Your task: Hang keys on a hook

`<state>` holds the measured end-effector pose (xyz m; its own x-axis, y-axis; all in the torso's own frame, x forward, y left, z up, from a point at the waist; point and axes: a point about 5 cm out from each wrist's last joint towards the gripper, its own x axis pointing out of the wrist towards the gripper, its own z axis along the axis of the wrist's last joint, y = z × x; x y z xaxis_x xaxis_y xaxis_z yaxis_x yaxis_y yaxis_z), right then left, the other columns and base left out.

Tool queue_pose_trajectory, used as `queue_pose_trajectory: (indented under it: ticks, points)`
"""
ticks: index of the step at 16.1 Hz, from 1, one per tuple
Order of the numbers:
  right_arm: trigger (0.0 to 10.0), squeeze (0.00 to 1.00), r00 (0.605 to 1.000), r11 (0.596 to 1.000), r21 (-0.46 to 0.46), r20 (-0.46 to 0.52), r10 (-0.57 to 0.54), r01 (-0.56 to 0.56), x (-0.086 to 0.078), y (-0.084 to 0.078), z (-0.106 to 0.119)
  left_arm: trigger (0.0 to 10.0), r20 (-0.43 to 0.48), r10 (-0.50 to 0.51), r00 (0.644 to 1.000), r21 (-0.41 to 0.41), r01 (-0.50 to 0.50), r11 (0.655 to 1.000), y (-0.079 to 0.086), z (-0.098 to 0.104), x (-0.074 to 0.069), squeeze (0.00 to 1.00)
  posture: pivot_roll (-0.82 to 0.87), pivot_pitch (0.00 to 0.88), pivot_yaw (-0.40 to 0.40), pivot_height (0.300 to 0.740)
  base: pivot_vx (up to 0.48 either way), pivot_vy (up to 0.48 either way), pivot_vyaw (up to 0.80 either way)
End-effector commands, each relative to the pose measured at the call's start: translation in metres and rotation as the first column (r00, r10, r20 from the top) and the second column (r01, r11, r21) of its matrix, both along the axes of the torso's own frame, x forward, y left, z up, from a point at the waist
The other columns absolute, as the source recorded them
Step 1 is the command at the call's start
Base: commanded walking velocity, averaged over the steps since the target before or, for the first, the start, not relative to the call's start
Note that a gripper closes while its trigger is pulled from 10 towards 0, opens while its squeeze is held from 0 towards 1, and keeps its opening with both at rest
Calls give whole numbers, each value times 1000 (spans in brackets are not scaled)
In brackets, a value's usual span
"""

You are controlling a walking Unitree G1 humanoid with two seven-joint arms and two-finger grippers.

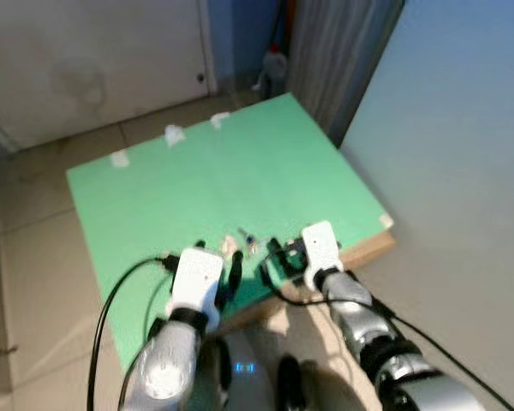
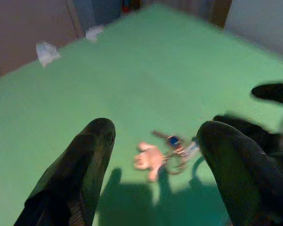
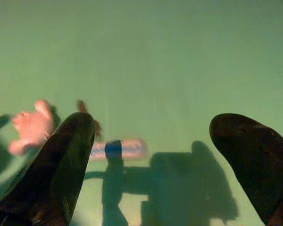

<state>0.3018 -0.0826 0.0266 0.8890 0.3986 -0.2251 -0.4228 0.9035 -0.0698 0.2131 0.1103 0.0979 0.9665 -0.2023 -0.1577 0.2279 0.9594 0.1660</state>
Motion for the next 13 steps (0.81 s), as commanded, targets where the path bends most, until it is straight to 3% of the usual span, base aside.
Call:
queue_pose_trajectory:
  ticks: [1, 3, 4, 6, 7, 9, 13]
  points:
    - [10000, 0, 1000, 1000, 3, -2, 12, -12, -6, -7, -4, 10000, -75, 26, 997, 29, -23, 999, 9, -19, 6, 0, 32, 241, -39, 740, 0, 0, 0]
    - [10000, 0, 1000, 1000, -4, 26, 10, -9, -15, -30, -3, 10000, -94, 21, 995, 31, -18, 999, 12, -32, 32, 0, -33, 248, -55, 740, 0, 0, 0]
    - [10000, 0, 999, 1000, -19, 33, -4, 5, -23, -50, -2, 10000, -111, 36, 993, 34, -32, 999, 18, -40, 46, 0, -78, 251, -61, 740, 0, 0, 0]
    - [10000, 0, 999, 999, -41, 30, -24, 25, -39, -78, 3, 10000, -129, 49, 990, 34, -45, 998, 25, -48, 58, 0, -163, 262, -65, 740, 0, 0, 0]
    - [10000, 0, 998, 996, -65, 21, -62, 64, -56, -104, 9, 10000, -164, 51, 985, 40, -45, 998, 27, -56, 65, 0, -229, 273, -65, 740, 0, 0, 0]
    - [10000, 0, 996, 992, -87, -3, -91, 91, -79, -127, 16, 10000, -192, 78, 978, 64, -67, 996, 27, -66, 66, 0, -281, 276, -56, 740, 0, 0, 0]
    - [10000, 0, 988, 985, -97, -48, -149, 144, -100, -147, 23, 10000, -177, 101, 979, 88, -87, 992, 27, -73, 65, 0, -310, 287, -58, 740, 0, 0, 0]
